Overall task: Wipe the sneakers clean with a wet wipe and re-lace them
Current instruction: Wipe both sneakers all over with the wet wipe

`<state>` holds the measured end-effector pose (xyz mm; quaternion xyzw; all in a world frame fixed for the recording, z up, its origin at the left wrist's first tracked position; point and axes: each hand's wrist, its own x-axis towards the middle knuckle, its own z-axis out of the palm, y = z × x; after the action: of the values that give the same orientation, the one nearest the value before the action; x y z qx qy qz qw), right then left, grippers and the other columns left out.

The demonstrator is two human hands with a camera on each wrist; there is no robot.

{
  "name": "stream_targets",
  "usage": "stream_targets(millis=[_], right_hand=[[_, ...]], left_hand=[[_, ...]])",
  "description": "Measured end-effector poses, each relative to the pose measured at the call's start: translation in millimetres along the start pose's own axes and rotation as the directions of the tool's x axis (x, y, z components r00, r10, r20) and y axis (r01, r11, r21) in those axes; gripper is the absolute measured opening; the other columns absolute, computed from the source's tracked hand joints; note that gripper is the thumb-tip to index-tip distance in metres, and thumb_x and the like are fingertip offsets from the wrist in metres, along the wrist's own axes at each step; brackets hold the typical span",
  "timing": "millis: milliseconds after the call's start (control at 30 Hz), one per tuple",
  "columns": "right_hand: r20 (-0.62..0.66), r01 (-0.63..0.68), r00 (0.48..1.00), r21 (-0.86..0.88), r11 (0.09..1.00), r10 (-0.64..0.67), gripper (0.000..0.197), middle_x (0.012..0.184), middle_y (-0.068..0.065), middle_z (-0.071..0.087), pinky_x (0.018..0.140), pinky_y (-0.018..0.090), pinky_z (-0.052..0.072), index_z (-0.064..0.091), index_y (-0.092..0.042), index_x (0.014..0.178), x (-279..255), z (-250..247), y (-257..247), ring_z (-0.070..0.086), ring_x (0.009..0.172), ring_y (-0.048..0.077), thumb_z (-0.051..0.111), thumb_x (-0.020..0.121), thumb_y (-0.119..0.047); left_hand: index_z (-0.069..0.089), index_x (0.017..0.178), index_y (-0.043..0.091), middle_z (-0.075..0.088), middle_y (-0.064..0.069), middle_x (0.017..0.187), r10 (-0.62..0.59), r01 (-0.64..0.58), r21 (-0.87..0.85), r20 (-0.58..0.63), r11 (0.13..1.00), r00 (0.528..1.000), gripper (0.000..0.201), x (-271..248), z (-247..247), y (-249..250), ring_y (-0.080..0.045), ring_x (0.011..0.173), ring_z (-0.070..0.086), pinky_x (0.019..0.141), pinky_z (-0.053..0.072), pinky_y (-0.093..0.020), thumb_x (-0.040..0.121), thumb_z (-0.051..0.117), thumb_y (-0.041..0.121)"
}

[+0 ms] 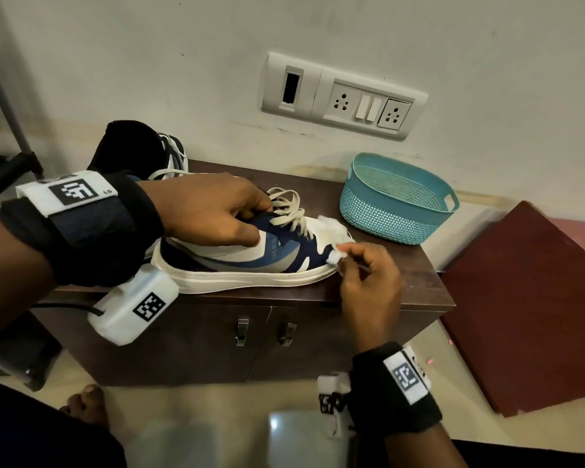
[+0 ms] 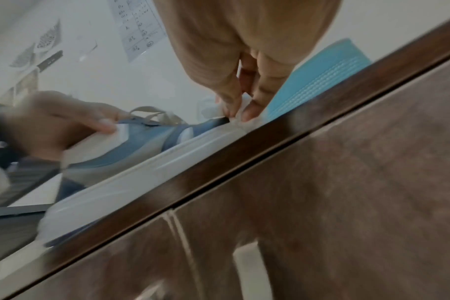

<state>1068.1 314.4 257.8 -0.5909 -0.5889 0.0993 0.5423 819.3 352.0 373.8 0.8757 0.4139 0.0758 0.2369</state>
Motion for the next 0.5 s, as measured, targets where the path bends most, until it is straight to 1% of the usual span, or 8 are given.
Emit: stream_targets(millis=[100,167,200,233,300,333,433,500], right_hand=[[0.044,0.188,0.981,0.028,0.982,-0.189,0.027,0.096,-0.004,0.069,0.084,0.011,0.046,0.076,-0.011,0.092,-31,4,-11,0.064,0.094,-0.001,0.067,0.084,0.013],[0.033,0.154,0.987,0.008,0.988,-0.155,0.031,0.094,-0.008,0.066,0.082,0.01,0.046,0.074,-0.018,0.089,-18,3,-3,0.062,0.091,-0.006,0.067,0.084,0.012],[0.014,0.072,0.997,0.002,0.997,-0.072,0.034,0.094,-0.01,0.066,0.083,0.014,0.05,0.072,-0.025,0.088,-6,3,4,0.062,0.09,-0.006,0.067,0.085,0.009],[0.001,-0.032,0.999,0.007,0.999,0.032,0.034,0.095,-0.01,0.067,0.086,0.023,0.054,0.071,-0.029,0.087,6,2,10,0.063,0.089,-0.002,0.067,0.087,0.005],[-0.01,-0.2,0.98,0.029,0.979,0.2,0.028,0.096,-0.002,0.072,0.09,0.041,0.057,0.071,-0.028,0.086,25,1,19,0.068,0.089,0.01,0.066,0.088,0.0],[-0.02,-0.232,0.972,0.026,0.972,0.233,0.026,0.097,0.0,0.072,0.09,0.044,0.057,0.071,-0.026,0.086,26,2,18,0.068,0.089,0.014,0.066,0.088,-0.001],[-0.075,-0.203,0.976,0.036,0.979,0.205,0.034,0.097,-0.003,0.069,0.092,0.036,0.054,0.068,-0.029,0.083,-1,10,-2,0.064,0.09,0.006,0.063,0.086,0.004],[-0.053,-0.113,0.992,0.081,0.99,0.117,0.039,0.093,-0.007,0.067,0.084,0.025,0.053,0.069,-0.029,0.08,-31,17,-16,0.064,0.088,0.001,0.062,0.083,0.01]], left_hand=[[0.061,0.082,0.023,0.062,-0.004,0.069,0.007,-0.007,-0.001,0.003,1.0,1.0,0.018,2,0,0,-0.025,0.064,0.056,0.066,0.049,-0.05,0.08,0.055,0.04],[0.057,0.077,0.021,0.057,-0.005,0.064,0.014,-0.014,-0.001,-0.007,1.0,1.0,0.017,3,0,0,-0.026,0.06,0.05,0.064,0.046,-0.051,0.08,0.057,0.038],[0.056,0.075,0.021,0.053,-0.003,0.061,0.01,-0.01,-0.005,-0.011,1.0,1.0,0.017,3,0,1,-0.023,0.057,0.046,0.063,0.044,-0.05,0.079,0.057,0.037],[0.054,0.073,0.021,0.05,0.0,0.058,0.005,-0.005,-0.013,-0.013,1.0,1.0,0.017,3,0,1,-0.018,0.054,0.043,0.062,0.043,-0.049,0.079,0.057,0.036],[0.054,0.074,0.02,0.047,0.003,0.056,-0.005,0.005,-0.021,-0.019,1.0,1.0,0.016,3,0,1,-0.012,0.052,0.04,0.061,0.042,-0.047,0.078,0.057,0.035],[0.055,0.074,0.021,0.048,0.003,0.056,-0.011,0.01,-0.022,-0.015,1.0,1.0,0.015,2,0,1,-0.012,0.052,0.04,0.061,0.042,-0.048,0.078,0.057,0.035],[0.057,0.077,0.021,0.055,-0.004,0.062,-0.005,0.005,-0.023,-0.013,1.0,1.0,0.015,2,0,1,-0.024,0.057,0.048,0.063,0.045,-0.052,0.08,0.057,0.035],[0.06,0.079,0.021,0.06,-0.007,0.066,-0.001,0.001,-0.036,-0.007,0.999,1.0,0.015,1,0,1,-0.028,0.062,0.053,0.065,0.047,-0.052,0.081,0.057,0.036]])
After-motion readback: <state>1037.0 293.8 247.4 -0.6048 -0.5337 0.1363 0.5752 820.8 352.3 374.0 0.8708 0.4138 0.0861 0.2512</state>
